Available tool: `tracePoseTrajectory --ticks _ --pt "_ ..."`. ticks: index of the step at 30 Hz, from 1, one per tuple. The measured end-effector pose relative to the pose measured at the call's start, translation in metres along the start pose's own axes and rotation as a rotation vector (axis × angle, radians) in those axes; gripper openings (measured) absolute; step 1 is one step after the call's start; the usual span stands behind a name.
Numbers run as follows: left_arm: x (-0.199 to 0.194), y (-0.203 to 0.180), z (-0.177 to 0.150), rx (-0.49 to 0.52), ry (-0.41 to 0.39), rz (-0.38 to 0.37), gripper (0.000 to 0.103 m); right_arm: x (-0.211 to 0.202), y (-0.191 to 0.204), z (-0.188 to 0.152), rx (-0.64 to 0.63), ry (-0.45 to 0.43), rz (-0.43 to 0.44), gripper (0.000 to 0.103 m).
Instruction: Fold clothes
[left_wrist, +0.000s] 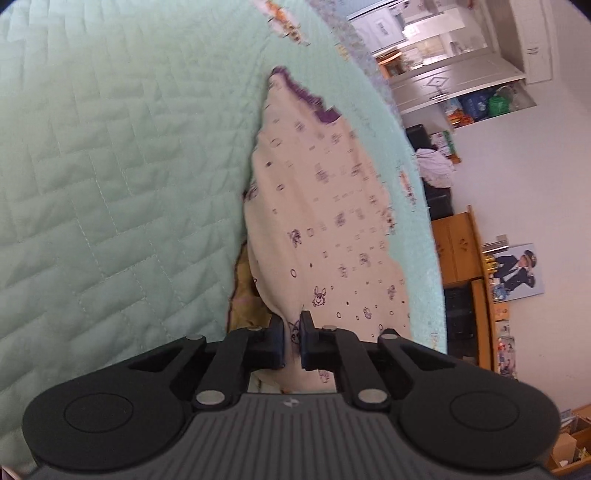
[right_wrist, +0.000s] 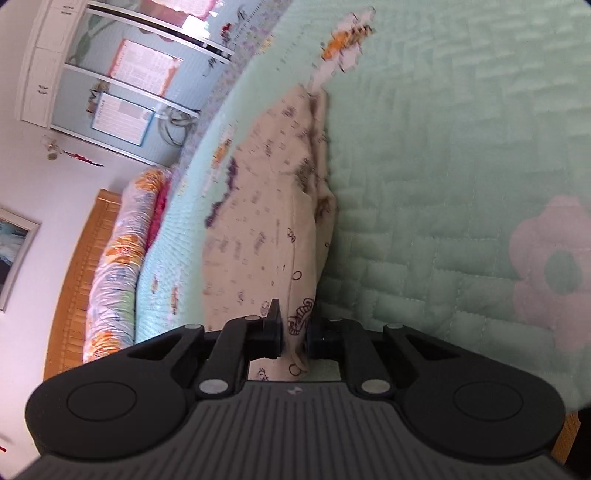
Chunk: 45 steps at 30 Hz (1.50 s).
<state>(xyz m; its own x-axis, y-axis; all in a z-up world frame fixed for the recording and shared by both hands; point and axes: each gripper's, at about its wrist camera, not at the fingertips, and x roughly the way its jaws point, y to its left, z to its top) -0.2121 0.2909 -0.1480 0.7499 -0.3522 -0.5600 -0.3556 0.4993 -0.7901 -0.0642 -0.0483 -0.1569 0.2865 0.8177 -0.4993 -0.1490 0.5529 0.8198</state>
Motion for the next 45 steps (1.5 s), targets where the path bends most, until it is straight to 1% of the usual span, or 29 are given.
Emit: tracePoseTrajectory --ticks 2,3,5,6,7,8,9,10,11,12,13,15,16,17,20,22,23,25,28,31,33,34,35,36,37,38,39,41,45 --pt "-0.016 -0.006 -0.004 0.02 0.01 -0.016 0.008 -0.017 0.012 -0.003 -0.014 -0.002 0.037 0.01" --pt "-0.018 -0.006 -0.007 0.026 0.026 -0.006 0.008 -0.019 0.013 -0.005 -0.023 0.006 0.036 0.01" --pt "-0.008 0.003 -0.012 0.053 0.065 0.046 0.009 -0.019 0.01 -0.011 -0.036 0.027 0.019 0.01" --pt "0.0 0.012 -0.014 0.062 0.072 0.087 0.009 -0.013 0.003 -0.013 -0.038 0.046 -0.009 0.011" --pt "0.005 0.021 -0.015 0.047 0.071 0.092 0.01 -0.004 -0.008 -0.015 -0.037 0.069 -0.048 0.012" --pt "0.004 0.029 -0.015 0.012 0.064 0.062 0.01 0.002 -0.019 -0.018 -0.011 0.08 -0.06 0.011" --pt "0.0 0.031 -0.015 -0.008 0.058 0.043 0.011 0.002 -0.027 -0.021 0.029 0.072 -0.036 0.011" --pt "-0.005 0.032 -0.013 -0.01 0.046 0.037 0.013 -0.003 -0.03 -0.021 0.057 0.065 -0.014 0.017" --pt "-0.011 0.03 -0.011 0.013 0.027 0.046 0.019 -0.009 -0.028 -0.02 0.048 0.053 -0.012 0.026" --pt "-0.016 0.029 -0.008 0.029 0.009 0.055 0.022 -0.015 -0.024 -0.019 0.023 0.038 -0.019 0.032" --pt "-0.021 0.029 -0.004 0.037 -0.007 0.063 0.024 -0.021 -0.02 -0.016 -0.005 0.021 -0.034 0.041" --pt "-0.028 0.028 0.006 0.05 -0.032 0.071 0.027 -0.03 -0.014 -0.008 -0.053 -0.015 -0.076 0.044" --pt "-0.028 0.026 0.013 0.06 -0.037 0.077 0.031 -0.034 -0.012 -0.002 -0.071 -0.036 -0.087 0.05" --pt "-0.025 0.024 0.022 0.072 -0.037 0.087 0.031 -0.035 -0.011 0.005 -0.084 -0.054 -0.087 0.054" --pt "-0.007 0.014 0.056 0.11 -0.045 0.106 0.031 -0.022 -0.009 0.035 -0.1 -0.06 -0.066 0.056" --pt "0.008 0.008 0.08 0.132 -0.048 0.115 0.032 -0.004 -0.009 0.058 -0.093 -0.06 -0.067 0.057" --pt "0.018 0.007 0.093 0.135 -0.042 0.115 0.034 0.006 -0.011 0.07 -0.086 -0.056 -0.062 0.058" --pt "0.035 0.009 0.112 0.115 -0.03 0.105 0.038 0.025 -0.014 0.094 -0.072 -0.039 -0.056 0.059" --pt "0.06 0.016 0.137 0.068 -0.009 0.086 0.038 0.056 -0.017 0.125 -0.068 0.002 -0.065 0.064" --pt "0.083 0.023 0.161 0.022 0.009 0.062 0.039 0.076 -0.022 0.143 -0.047 0.026 -0.023 0.064" --pt "0.09 0.027 0.168 -0.002 0.012 0.027 0.038 0.09 -0.02 0.152 -0.067 0.047 -0.001 0.064" --pt "0.094 0.029 0.172 -0.015 0.014 0.009 0.035 0.096 -0.017 0.155 -0.081 0.062 0.007 0.064" --pt "0.098 0.029 0.174 -0.014 0.016 0.004 0.026 0.102 -0.014 0.157 -0.095 0.077 0.016 0.063" --pt "0.1 0.028 0.175 0.004 0.019 0.014 0.018 0.108 -0.012 0.16 -0.11 0.093 0.024 0.059" --pt "0.103 0.026 0.176 0.021 0.022 0.024 0.005 0.114 -0.01 0.162 -0.117 0.118 0.029 0.042" --pt "0.104 0.025 0.177 0.042 0.02 0.027 0.005 0.12 -0.009 0.162 -0.119 0.146 0.033 0.015" --pt "0.102 0.023 0.178 0.068 0.011 0.023 0.004 0.126 -0.009 0.162 -0.121 0.174 0.036 0.012" --pt "0.097 0.016 0.182 0.12 -0.017 0.008 0.004 0.129 -0.004 0.162 -0.159 0.179 0.03 0.011" --pt "0.092 0.0 0.201 0.221 -0.08 0.015 0.004 0.127 0.012 0.18 -0.206 0.123 0.061 0.007"
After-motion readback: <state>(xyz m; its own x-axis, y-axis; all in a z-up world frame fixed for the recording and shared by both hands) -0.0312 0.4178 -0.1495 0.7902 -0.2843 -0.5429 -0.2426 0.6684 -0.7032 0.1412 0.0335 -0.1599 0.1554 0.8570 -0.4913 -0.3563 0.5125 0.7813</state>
